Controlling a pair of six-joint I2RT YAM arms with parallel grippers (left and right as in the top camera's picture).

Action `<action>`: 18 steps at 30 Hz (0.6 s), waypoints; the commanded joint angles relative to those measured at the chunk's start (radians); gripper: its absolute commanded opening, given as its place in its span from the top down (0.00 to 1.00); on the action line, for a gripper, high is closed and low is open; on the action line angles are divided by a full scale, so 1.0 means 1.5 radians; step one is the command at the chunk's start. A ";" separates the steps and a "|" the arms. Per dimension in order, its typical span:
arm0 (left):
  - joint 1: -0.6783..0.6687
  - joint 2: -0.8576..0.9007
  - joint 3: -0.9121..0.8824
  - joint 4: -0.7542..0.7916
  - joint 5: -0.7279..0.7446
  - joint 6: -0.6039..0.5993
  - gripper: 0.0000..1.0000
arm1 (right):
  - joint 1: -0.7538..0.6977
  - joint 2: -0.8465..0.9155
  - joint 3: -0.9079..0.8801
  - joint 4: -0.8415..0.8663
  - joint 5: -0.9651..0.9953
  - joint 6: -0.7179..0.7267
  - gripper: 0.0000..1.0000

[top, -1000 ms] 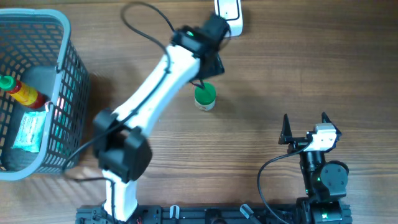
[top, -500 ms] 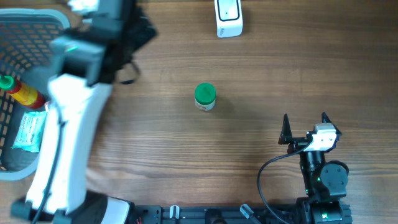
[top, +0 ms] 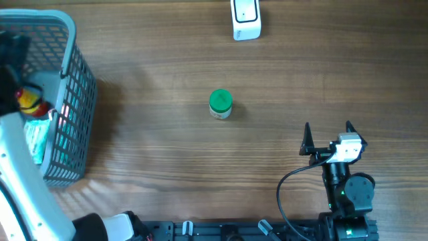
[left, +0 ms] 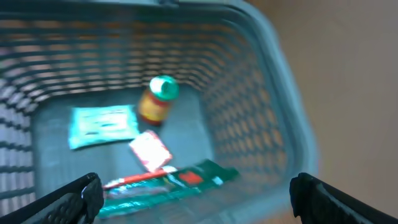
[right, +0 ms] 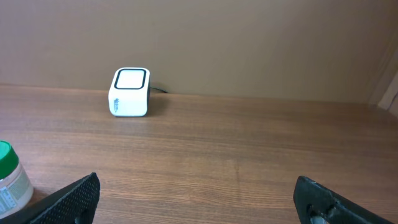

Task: Scan the item barcode
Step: 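Set the jar down on the table near the scanner, release, then reach the left gripper into the basket and grasp the sriracha bottle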

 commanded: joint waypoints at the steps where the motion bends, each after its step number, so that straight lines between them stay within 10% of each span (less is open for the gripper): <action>1: 0.060 0.043 0.005 -0.013 0.001 -0.062 0.00 | -0.003 0.001 0.000 0.003 -0.011 -0.004 0.00; 18: 0.125 0.294 0.005 0.039 0.001 -0.064 0.00 | -0.003 0.001 0.000 0.003 -0.011 -0.004 0.00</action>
